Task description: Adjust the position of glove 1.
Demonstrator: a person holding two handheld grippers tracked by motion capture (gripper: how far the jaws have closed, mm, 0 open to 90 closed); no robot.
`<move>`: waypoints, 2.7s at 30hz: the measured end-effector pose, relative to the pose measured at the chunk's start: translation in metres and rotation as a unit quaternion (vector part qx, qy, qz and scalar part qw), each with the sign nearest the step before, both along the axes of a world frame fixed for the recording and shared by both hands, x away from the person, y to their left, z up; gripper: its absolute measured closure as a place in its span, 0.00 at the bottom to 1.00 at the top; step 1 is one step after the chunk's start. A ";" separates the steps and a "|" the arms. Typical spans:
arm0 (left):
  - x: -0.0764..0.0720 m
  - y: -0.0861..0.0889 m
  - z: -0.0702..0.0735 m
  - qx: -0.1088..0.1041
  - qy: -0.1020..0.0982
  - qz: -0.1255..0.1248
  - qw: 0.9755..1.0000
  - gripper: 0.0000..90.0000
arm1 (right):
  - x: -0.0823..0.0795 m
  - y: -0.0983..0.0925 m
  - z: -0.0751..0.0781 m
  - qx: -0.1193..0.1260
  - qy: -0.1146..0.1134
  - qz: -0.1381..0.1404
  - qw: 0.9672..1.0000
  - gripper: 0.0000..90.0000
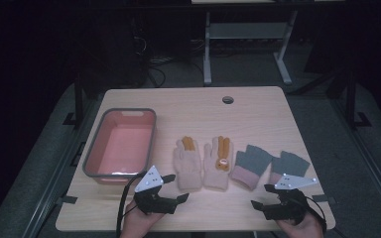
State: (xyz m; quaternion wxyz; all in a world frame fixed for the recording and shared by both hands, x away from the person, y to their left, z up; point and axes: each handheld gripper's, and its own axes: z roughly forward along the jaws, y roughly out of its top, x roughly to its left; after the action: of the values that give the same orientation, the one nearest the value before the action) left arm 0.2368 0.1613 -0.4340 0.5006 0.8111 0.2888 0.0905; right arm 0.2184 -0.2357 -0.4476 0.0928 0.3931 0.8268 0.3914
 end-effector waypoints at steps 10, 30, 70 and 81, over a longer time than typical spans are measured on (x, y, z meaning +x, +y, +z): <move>0.003 0.004 -0.001 -0.009 0.006 0.005 1.000 0.24 | 0.001 0.008 0.007 0.003 -0.001 0.012 1.000 0.26; 0.004 0.005 0.000 -0.011 0.006 0.009 1.000 0.24 | 0.048 0.042 0.037 -0.033 0.035 0.076 0.996 0.25; 0.004 0.008 0.002 -0.018 -0.002 0.004 1.000 0.24 | 0.148 0.119 0.013 -0.162 0.062 0.129 0.976 0.38; 0.004 0.008 0.002 -0.022 0.002 0.007 1.000 0.24 | 0.149 0.122 0.002 -0.189 0.054 0.118 0.973 0.53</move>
State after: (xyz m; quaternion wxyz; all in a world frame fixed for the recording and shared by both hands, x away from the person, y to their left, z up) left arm 0.2406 0.1689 -0.4321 0.5172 0.7979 0.2973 0.0860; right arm 0.3669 -0.1138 -0.4455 0.0743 0.2885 0.9302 0.2144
